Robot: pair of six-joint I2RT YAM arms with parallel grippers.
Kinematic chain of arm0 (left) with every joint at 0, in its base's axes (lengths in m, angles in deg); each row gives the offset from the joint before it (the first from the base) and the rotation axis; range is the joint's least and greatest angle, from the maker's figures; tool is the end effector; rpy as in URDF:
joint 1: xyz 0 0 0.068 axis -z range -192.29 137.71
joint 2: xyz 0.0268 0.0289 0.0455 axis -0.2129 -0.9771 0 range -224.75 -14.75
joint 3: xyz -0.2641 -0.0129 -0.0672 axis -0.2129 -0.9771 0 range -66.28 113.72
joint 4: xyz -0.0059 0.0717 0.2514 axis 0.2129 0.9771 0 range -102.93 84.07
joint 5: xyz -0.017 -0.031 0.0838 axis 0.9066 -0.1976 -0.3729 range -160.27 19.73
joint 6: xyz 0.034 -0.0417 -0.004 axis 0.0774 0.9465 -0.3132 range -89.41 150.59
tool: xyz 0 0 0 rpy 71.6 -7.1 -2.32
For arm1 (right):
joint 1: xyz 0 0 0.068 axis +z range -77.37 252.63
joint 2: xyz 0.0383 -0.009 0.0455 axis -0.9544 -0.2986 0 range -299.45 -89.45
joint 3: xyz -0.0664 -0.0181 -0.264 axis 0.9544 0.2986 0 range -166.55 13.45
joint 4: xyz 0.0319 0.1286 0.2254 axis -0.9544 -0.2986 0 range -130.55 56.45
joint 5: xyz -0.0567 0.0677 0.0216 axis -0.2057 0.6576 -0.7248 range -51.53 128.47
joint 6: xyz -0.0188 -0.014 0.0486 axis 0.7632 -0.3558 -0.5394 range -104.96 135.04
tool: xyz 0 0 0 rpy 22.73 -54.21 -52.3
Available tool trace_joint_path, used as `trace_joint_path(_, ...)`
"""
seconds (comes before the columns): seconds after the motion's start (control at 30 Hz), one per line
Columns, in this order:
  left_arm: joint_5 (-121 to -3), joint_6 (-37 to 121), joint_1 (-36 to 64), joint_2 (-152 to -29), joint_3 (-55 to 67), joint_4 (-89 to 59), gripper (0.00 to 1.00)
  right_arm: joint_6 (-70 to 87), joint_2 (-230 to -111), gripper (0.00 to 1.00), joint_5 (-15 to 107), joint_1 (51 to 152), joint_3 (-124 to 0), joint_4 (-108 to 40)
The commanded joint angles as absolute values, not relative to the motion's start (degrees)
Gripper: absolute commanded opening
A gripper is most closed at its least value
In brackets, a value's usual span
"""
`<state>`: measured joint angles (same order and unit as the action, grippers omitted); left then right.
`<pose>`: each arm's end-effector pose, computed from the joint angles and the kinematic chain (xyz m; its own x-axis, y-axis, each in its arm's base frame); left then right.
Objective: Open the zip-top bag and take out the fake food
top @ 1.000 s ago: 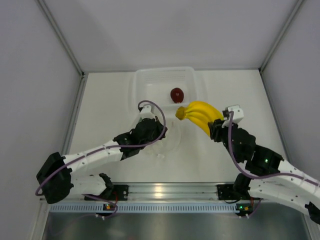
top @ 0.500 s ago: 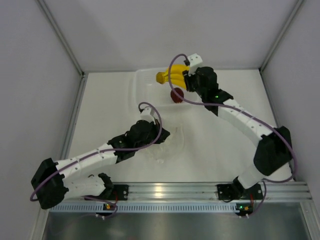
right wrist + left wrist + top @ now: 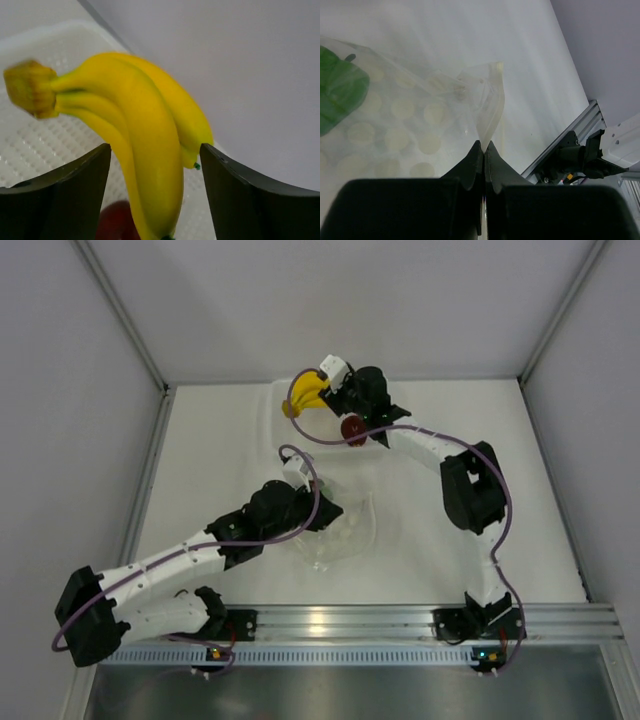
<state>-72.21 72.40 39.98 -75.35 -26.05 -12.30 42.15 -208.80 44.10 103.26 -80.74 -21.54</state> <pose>0.1498 -0.1918 0.2751 -0.6775 -0.2130 -0.7040 0.4287 0.6634 -0.6133 0.4312 0.2595 0.2689 0.0943 -0.4713 -0.8769 -0.6136 0.6661 -0.4239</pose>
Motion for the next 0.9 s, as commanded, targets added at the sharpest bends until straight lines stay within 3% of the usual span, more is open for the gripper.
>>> trace_joint_path(0.0,-70.53,71.20,40.09,-72.24,-24.79,-13.19,0.00,43.87,-211.08,0.79,45.43,102.60,-92.35,-21.93)
trace_joint_path(0.03,-70.62,71.20,40.09,-71.89,-24.97,-13.19,0.00,42.99,-211.52,0.93,43.50,102.51,-93.67,-22.64)
trace_joint_path(0.07,-70.88,71.11,40.09,-71.62,-24.88,-13.10,0.00,42.73,-211.36,0.99,43.22,102.68,-95.51,-24.48)
trace_joint_path(0.2,-71.41,71.20,40.09,-71.35,-24.36,-13.10,0.00,40.62,-206.09,0.99,41.90,102.51,-93.17,-24.06)
trace_joint_path(0.33,-72.46,72.16,40.09,-72.06,-23.92,-13.10,0.00,32.22,-196.26,0.99,32.97,102.16,-85.36,-21.95)
trace_joint_path(0.47,-76.15,74.62,40.09,-72.58,-23.92,-13.10,0.00,15.50,-178.11,0.99,25.99,101.45,-66.33,-17.65)
trace_joint_path(0.7,-80.46,80.06,40.18,-73.11,-24.27,-16.17,0.00,-2.78,-147.75,0.98,45.48,100.84,-39.04,-18.07)
trace_joint_path(0.87,-79.08,83.85,40.35,-76.35,-24.18,-21.09,0.00,-15.28,-131.06,0.81,59.55,102.16,-24.37,-21.40)
